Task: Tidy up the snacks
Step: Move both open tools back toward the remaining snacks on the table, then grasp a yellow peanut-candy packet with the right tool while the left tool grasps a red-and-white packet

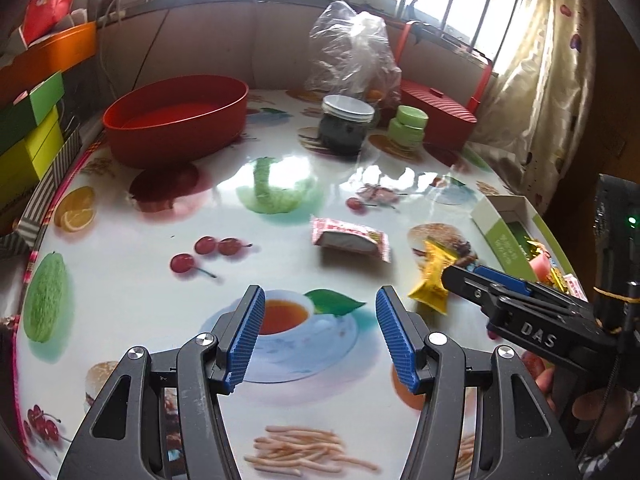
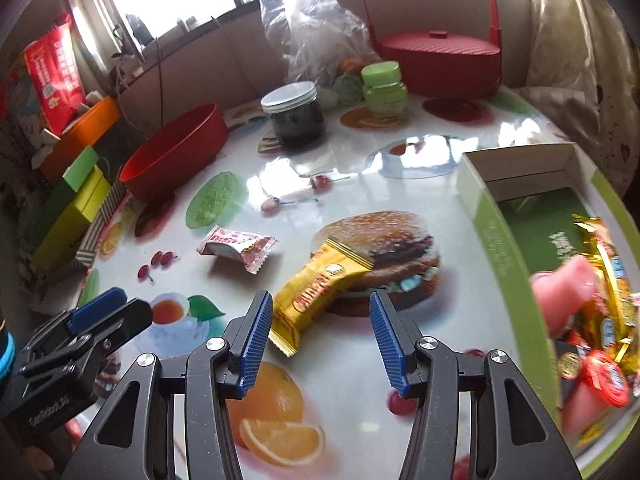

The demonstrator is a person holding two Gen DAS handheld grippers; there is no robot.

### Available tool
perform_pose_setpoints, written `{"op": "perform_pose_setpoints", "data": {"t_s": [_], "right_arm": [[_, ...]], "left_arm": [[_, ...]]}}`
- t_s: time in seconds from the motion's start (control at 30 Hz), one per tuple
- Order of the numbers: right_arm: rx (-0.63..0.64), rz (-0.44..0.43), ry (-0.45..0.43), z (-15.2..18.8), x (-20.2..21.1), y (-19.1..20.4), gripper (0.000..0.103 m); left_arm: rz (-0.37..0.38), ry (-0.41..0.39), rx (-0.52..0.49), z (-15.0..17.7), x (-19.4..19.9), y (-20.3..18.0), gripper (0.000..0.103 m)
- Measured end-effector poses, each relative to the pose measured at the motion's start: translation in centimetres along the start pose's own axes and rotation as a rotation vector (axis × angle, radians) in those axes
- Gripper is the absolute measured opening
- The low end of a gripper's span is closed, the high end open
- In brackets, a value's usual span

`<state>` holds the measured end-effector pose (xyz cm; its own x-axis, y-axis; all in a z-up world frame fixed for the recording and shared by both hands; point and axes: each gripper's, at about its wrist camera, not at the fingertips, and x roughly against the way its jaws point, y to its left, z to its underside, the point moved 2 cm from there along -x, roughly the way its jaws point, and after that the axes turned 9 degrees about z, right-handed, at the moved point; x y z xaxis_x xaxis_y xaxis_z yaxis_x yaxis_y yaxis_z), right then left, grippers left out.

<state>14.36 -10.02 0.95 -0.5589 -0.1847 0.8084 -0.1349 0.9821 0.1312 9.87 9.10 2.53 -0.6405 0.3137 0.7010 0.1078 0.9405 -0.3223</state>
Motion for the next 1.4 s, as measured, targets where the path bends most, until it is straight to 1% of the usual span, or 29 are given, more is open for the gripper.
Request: {"op": "perform_pose_setpoints", "data": {"t_s": [0.27,0.53,0.57,0.73,0.87,1.03,1.1,1.13,1.17,1.27,1.4], "right_arm": [[-0.013,0.020,0.028,-0.3,-2.2,0.8,0.050],[-0.010,0.028,0.013,-0.4,-2.4,0.5,0.049],[-0.016,0.025,0.012,-0.4,-2.4,0.4,0.046],[-0.021,-0.005,0.031,-0.4,-2.3,0.2,0.046],[-0.016,0.058,0.019,-0.9,-2.8,0.5,0.046],[0.020,0.095,0.013,-1.1,-3.1,0.9,0.046],[0.019,0.106,0.009,-1.0,-3.0,0.6,0.039],[0.018,0.115,0.007,-1.0,-3.0,0.5,0.029],[0.015,0.125,0.005,-0.9,-3.0,0.2,0.023],[0.018,0.104,0.004,-1.0,-3.0,-0.2,0.022],[0.096,0.071,-0.009,-1.7,-3.2,1.2,0.022]], "left_arm": [[-0.006,0.009,0.018,0.0,-0.6,1.3,0.059],[0.008,0.026,0.022,-0.2,-1.6,1.3,0.059],[0.009,0.029,0.021,-0.2,-1.7,1.3,0.059],[0.017,0.026,0.018,-0.4,-2.0,1.1,0.059],[0.021,0.034,0.018,-0.6,-2.4,1.0,0.059],[0.033,0.040,0.026,-1.1,-2.8,1.0,0.059],[0.040,0.042,0.029,-1.3,-3.0,0.9,0.059],[0.045,0.044,0.030,-1.5,-3.2,0.8,0.059],[0.051,0.050,0.032,-1.6,-3.4,0.7,0.059],[0.056,0.056,0.038,-1.8,-3.8,0.6,0.059],[0.057,0.061,0.039,-1.6,-4.0,0.7,0.059]]}}
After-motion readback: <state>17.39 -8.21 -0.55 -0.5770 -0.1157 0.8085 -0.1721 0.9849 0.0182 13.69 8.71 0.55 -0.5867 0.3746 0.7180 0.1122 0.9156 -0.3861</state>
